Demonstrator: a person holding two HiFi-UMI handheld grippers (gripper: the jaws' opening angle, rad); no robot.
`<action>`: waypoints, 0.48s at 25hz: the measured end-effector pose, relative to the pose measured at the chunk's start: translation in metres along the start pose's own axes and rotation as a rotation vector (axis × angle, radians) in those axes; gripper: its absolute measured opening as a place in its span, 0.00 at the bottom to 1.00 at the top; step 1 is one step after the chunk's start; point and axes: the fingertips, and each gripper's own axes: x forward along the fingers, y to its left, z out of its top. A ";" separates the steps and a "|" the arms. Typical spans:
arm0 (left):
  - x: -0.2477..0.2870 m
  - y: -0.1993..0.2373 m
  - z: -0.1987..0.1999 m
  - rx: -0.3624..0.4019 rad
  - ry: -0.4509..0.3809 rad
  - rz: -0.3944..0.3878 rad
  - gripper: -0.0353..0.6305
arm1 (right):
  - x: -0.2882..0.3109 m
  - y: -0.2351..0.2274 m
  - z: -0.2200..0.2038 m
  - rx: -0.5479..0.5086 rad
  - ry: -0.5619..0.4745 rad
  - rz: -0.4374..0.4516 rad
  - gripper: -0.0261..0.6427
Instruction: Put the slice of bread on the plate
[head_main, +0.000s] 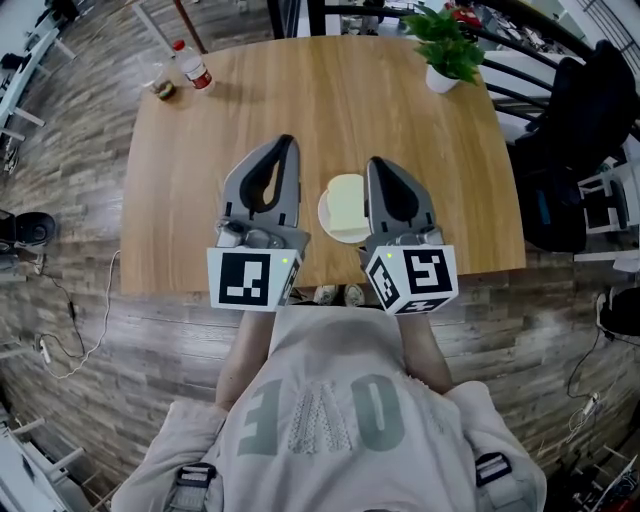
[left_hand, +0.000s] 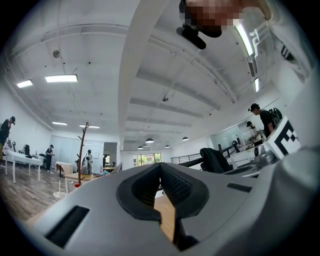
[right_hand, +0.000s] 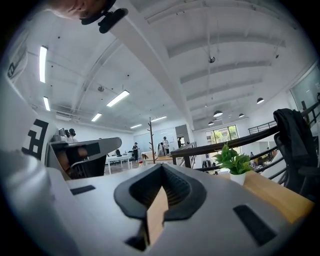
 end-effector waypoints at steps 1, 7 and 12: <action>0.000 0.001 0.000 -0.001 -0.001 0.002 0.07 | 0.001 0.000 0.000 -0.006 0.000 -0.001 0.06; -0.004 0.007 -0.002 -0.005 0.005 0.018 0.07 | 0.002 -0.002 -0.001 -0.014 0.008 -0.011 0.06; -0.006 0.014 0.000 0.002 -0.009 0.032 0.07 | 0.002 -0.004 0.001 -0.036 0.009 -0.014 0.06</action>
